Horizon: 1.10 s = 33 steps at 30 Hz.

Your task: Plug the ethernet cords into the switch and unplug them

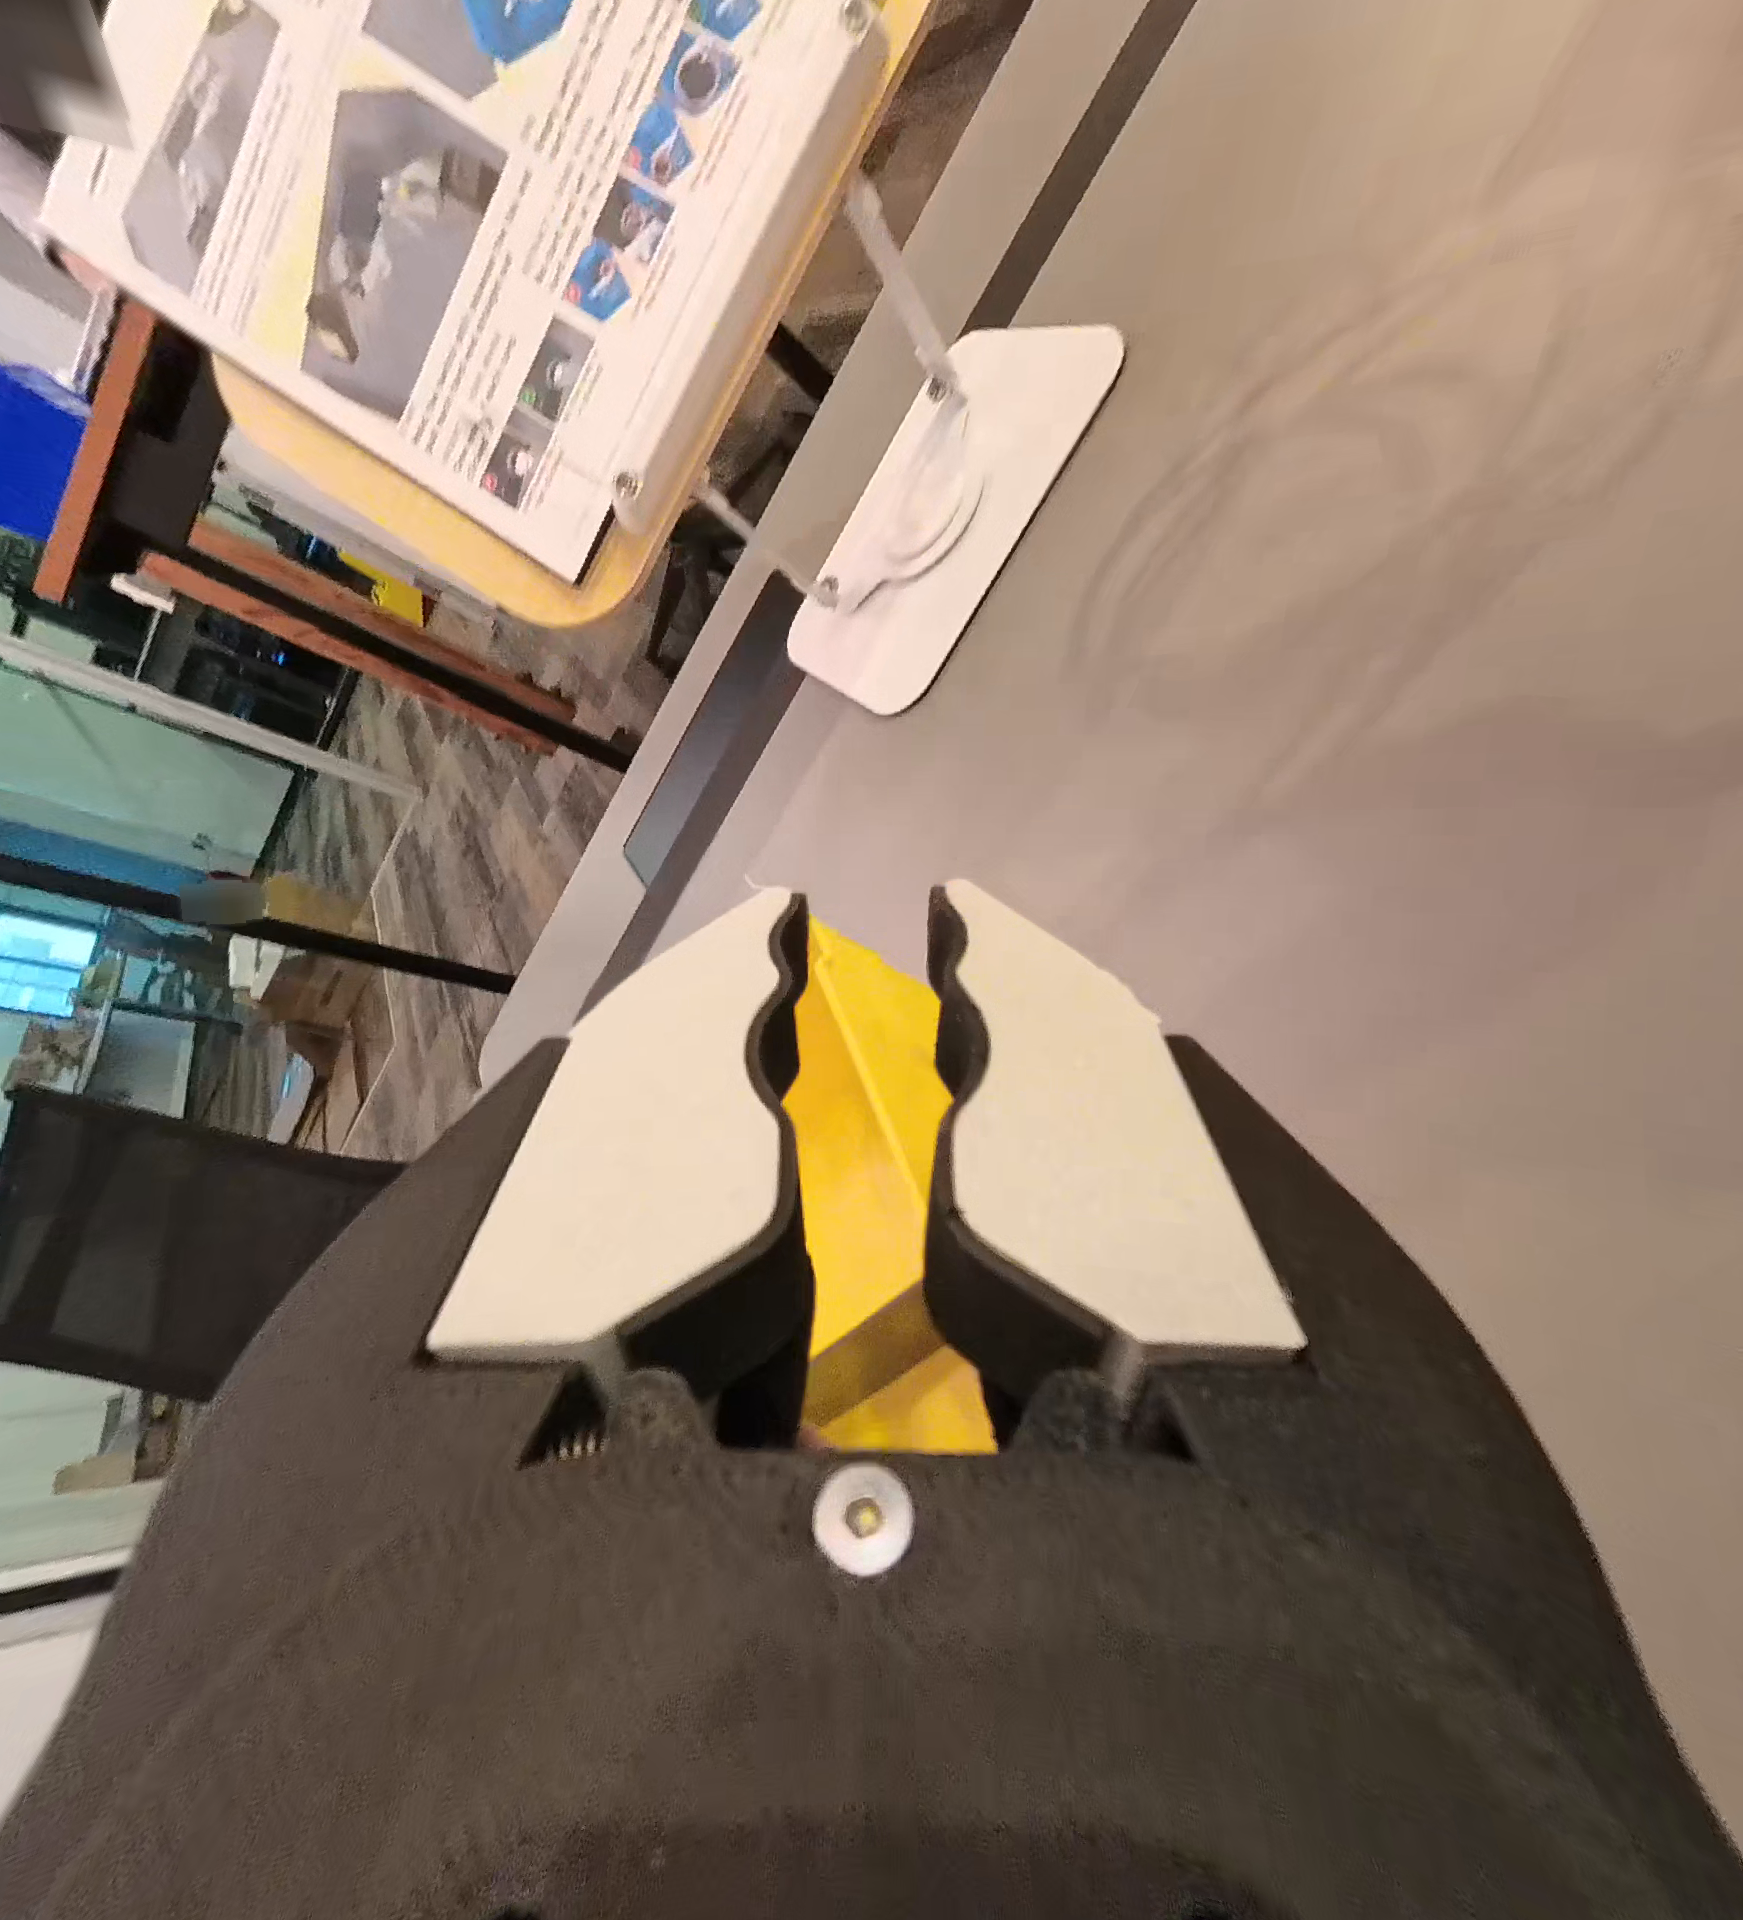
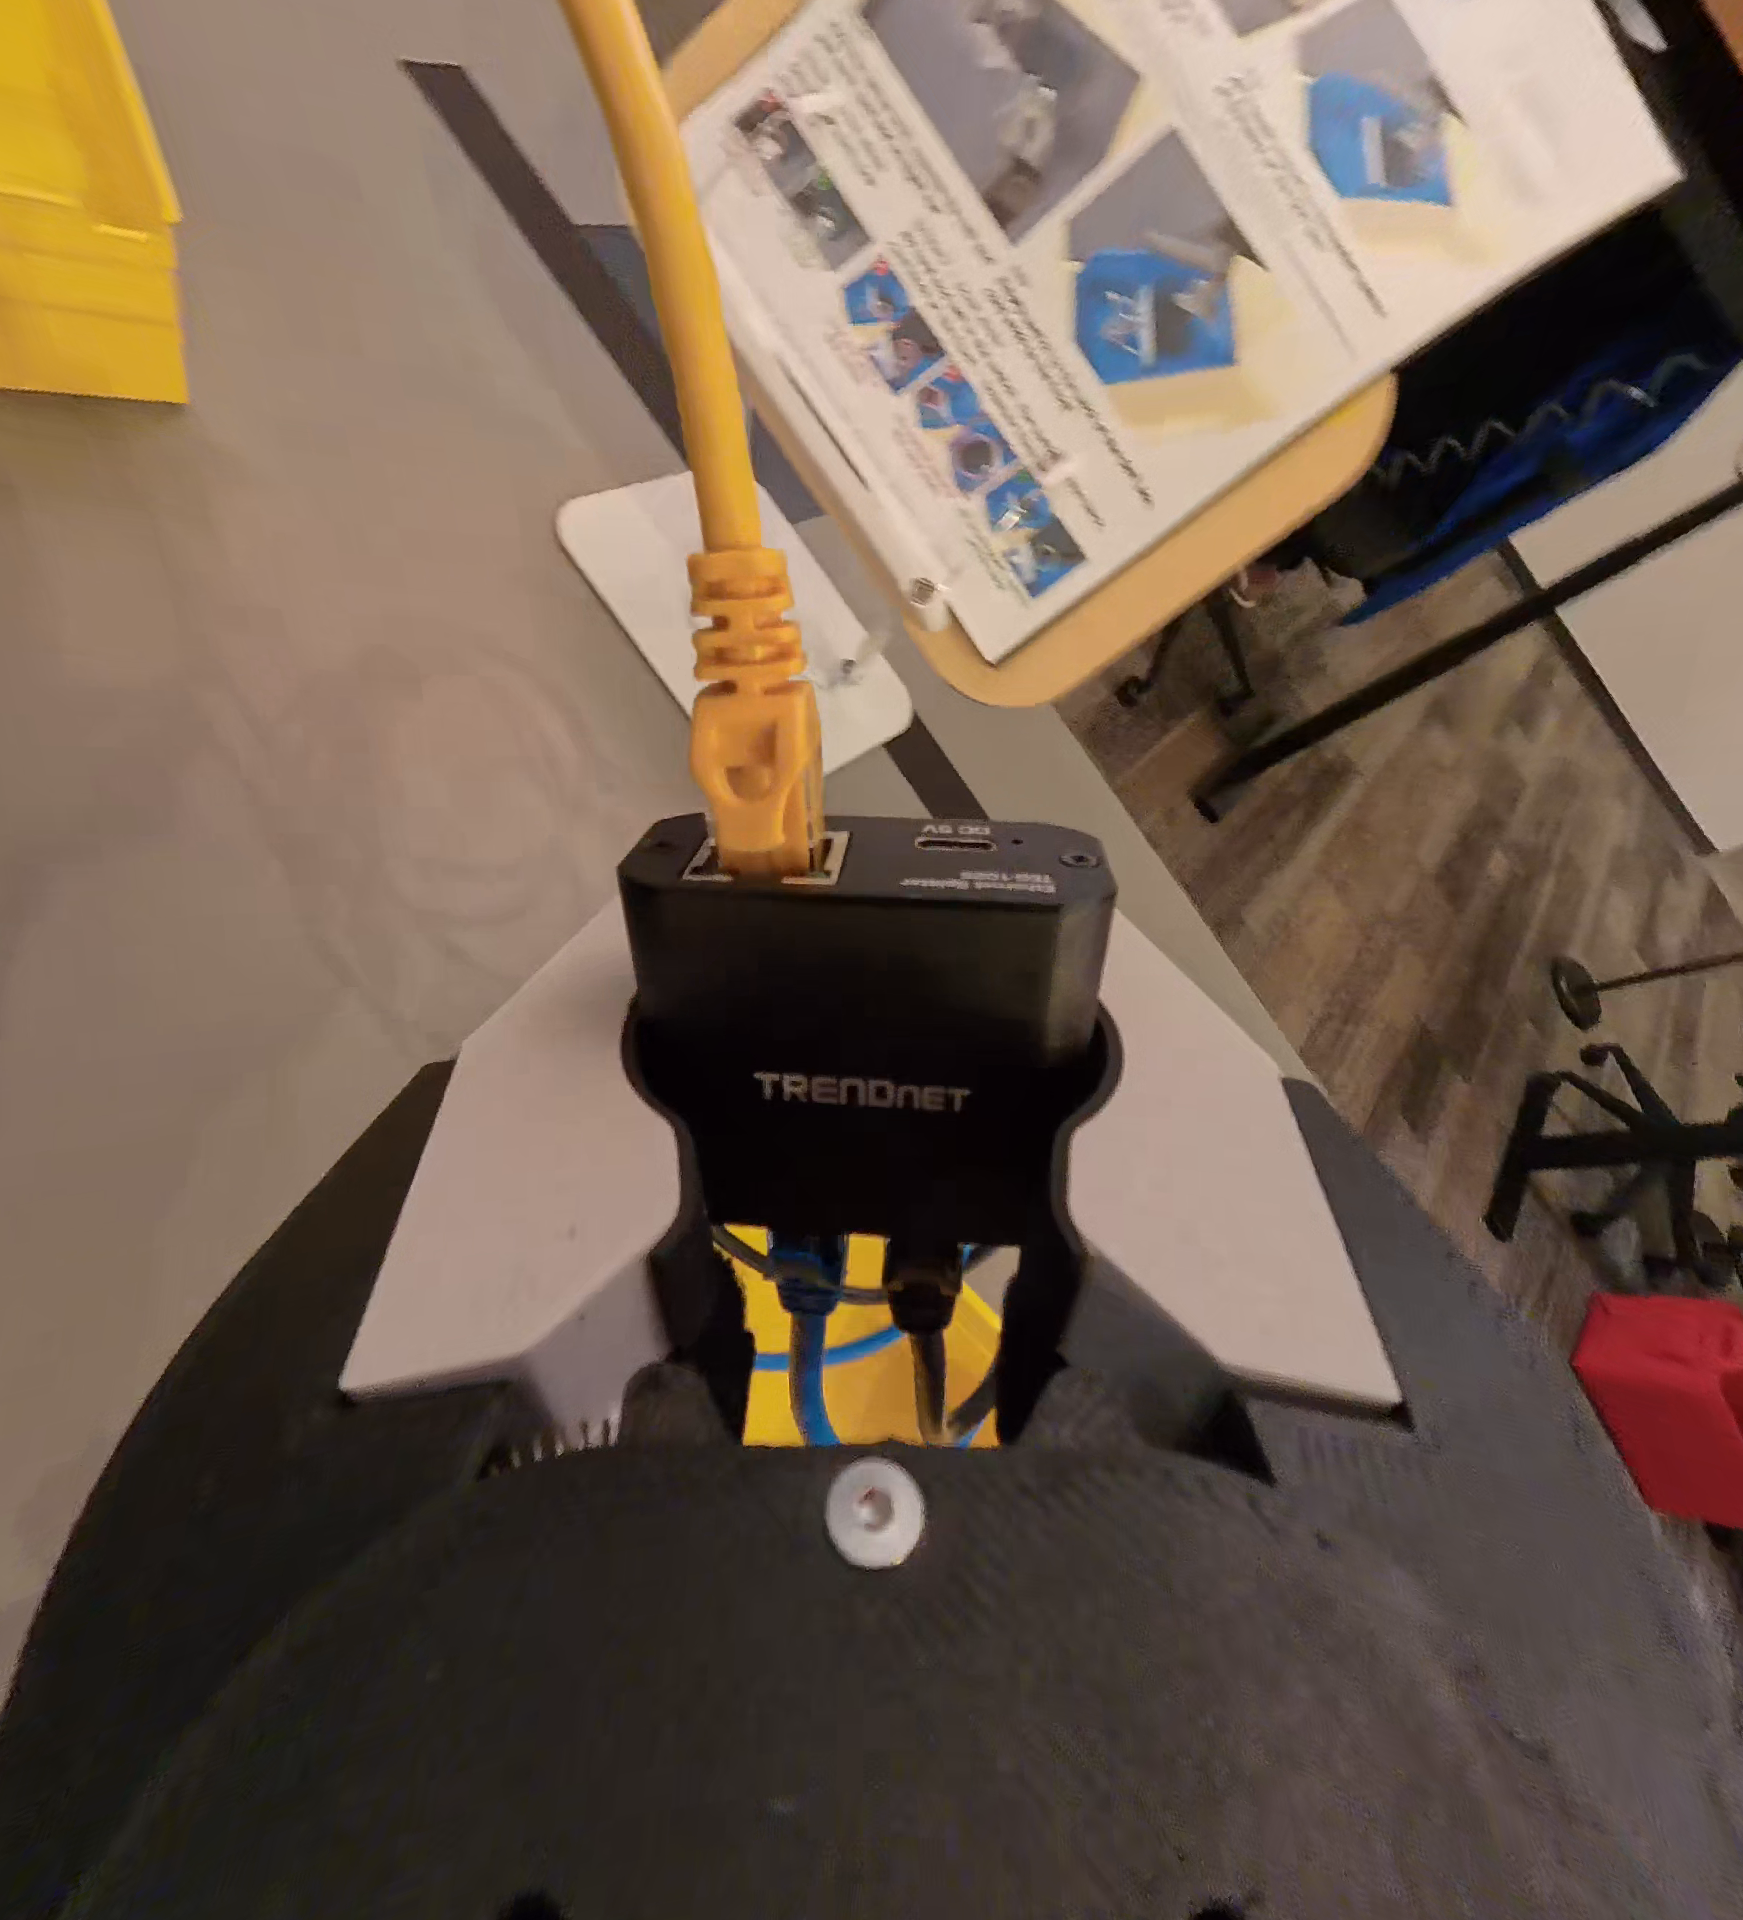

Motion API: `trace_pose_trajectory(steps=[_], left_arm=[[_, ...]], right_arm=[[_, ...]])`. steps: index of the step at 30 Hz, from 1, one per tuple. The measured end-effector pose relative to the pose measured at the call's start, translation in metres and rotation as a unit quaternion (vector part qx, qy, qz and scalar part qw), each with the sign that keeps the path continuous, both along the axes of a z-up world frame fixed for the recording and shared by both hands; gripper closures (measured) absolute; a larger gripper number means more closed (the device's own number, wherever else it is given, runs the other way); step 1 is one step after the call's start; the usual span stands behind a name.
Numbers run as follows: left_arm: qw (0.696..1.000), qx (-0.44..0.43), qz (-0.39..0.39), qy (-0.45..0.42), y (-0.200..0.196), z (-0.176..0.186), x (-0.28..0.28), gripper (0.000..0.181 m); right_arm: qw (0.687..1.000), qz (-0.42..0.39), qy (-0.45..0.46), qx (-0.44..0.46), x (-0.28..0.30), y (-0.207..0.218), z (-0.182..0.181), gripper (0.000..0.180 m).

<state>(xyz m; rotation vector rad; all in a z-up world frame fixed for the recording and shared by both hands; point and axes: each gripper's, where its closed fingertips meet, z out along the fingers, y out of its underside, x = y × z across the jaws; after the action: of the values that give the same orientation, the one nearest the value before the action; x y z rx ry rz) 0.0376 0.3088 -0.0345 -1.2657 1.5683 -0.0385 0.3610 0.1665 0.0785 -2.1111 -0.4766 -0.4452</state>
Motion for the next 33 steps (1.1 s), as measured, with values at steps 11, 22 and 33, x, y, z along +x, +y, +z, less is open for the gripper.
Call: trace_pose_trajectory(steps=[11,22,33], left_arm=[[0.997,-0.012,0.064,0.039,0.042,-0.042,-0.041,0.158],[0.995,-0.012,0.079,0.061,0.054,-0.061,-0.045,0.157],[0.994,-0.017,0.092,0.063,0.063,-0.062,-0.056,0.157]], right_arm=[[0.968,-0.169,0.184,0.023,0.140,-0.055,-0.101,0.108],[0.912,-0.324,0.249,-0.036,0.192,-0.107,-0.215,0.108],[0.895,-0.315,0.164,-0.271,0.175,-0.106,-0.290,0.108]])
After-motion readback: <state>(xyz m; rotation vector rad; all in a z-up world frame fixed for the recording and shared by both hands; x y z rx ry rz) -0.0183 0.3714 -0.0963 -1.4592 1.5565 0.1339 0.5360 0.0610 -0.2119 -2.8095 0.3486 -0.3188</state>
